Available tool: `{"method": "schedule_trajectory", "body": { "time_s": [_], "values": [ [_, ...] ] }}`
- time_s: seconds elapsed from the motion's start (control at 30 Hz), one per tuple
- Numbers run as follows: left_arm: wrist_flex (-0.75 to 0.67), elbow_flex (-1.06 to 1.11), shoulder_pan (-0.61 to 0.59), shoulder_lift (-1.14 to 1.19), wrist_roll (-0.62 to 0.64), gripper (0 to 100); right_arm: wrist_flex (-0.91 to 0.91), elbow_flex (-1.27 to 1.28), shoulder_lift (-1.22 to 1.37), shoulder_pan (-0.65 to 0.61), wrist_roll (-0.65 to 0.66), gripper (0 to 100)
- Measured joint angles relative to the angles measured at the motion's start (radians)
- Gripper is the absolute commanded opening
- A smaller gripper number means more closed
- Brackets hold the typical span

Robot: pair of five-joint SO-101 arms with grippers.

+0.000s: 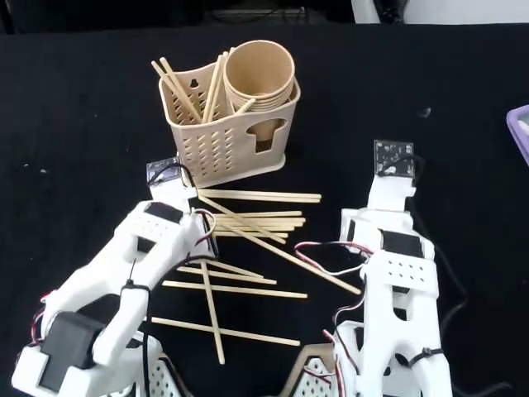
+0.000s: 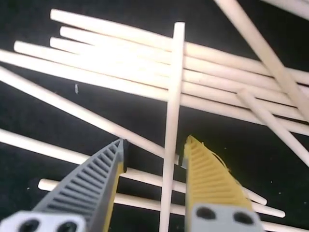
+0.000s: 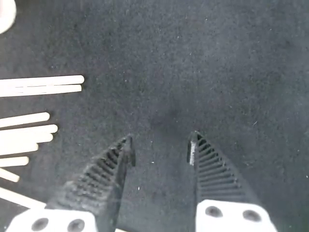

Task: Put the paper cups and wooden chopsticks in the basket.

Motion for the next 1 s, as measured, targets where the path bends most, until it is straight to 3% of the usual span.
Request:
{"method": "schedule_trajectory", "body": {
  "time_s": [0.23, 0.43, 0.77, 1.0],
  "values": [
    [0.002, -0.003, 0.000, 0.005, -0.003, 19, 0.000, 0.003, 0.000, 0.000, 0.000, 18.1],
    [-0.006, -0.012, 0.005, 0.012, -0.037, 8, 0.000, 0.003, 0.000, 0.000, 0.000, 18.1],
    [-0.011, -0.017, 0.006, 0.021, -0.038, 7, 0.000, 0.003, 0.000, 0.000, 0.000, 18.1],
    [-0.011, -0.015, -0.143, 0.021, -0.048, 3, 0.000, 0.003, 0.000, 0.000, 0.000, 18.1]
  ]
}}
